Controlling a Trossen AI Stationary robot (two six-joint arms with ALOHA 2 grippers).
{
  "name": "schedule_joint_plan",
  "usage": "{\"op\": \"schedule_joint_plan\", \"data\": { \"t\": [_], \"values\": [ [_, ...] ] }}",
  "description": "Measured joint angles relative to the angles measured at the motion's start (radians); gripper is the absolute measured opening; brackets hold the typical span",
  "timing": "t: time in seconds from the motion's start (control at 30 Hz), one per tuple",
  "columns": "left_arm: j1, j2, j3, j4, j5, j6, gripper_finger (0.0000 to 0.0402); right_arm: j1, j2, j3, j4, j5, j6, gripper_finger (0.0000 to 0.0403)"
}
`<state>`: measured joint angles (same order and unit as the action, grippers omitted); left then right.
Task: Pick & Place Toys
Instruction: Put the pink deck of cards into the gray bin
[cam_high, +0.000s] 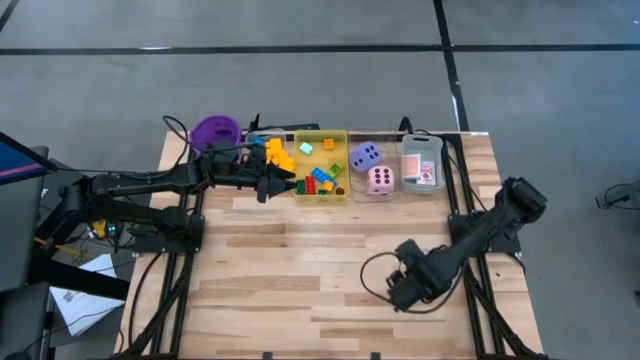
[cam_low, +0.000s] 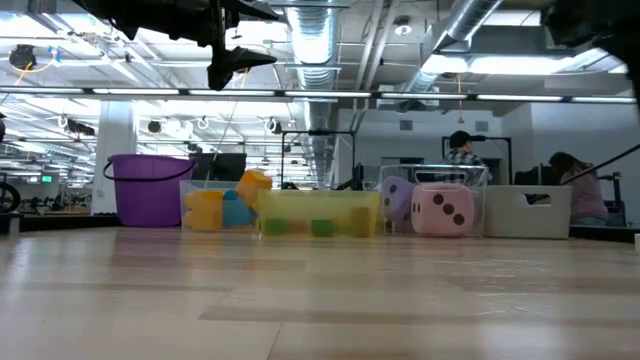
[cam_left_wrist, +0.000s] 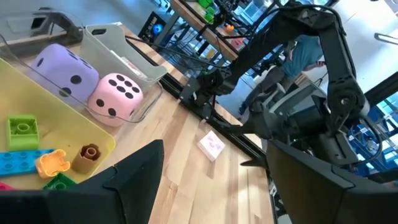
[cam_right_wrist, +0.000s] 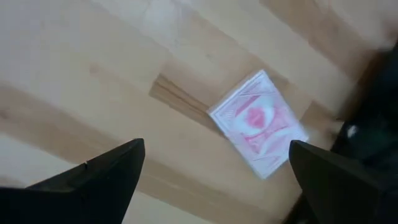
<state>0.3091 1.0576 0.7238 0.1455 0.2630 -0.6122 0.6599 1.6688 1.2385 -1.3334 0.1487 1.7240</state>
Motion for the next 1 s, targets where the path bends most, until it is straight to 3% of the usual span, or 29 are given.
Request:
{"op": "schedule_joint_plan", "data": {
  "t": [0.2, 0.33, 0.5, 0.7, 1.0],
  "values": [
    [-0.037, 0.000, 0.000, 0.001, -0.001, -0.101, 0.0278, 0.030, -0.037, -0.083, 0.037, 0.005, -0.258, 0.0387],
    [-0.081, 0.000, 0.000, 0.006, -0.058, -0.234, 0.0278, 0.043, -0.134, -0.240, 0.246, -0.021, -0.388, 0.0383],
    [-0.153, 0.000, 0.000, 0.021, -0.141, -0.318, 0.0278, 0.048, -0.234, -0.387, 0.284, -0.034, -0.451, 0.0381],
    [-0.240, 0.000, 0.000, 0.019, -0.220, -0.362, 0.0278, 0.047, -0.344, -0.469, 0.326, -0.049, -0.557, 0.0381],
    [-0.304, 0.000, 0.000, 0.019, -0.294, -0.362, 0.0278, 0.036, -0.401, -0.612, 0.452, -0.111, -0.573, 0.0381]
  ]
}}
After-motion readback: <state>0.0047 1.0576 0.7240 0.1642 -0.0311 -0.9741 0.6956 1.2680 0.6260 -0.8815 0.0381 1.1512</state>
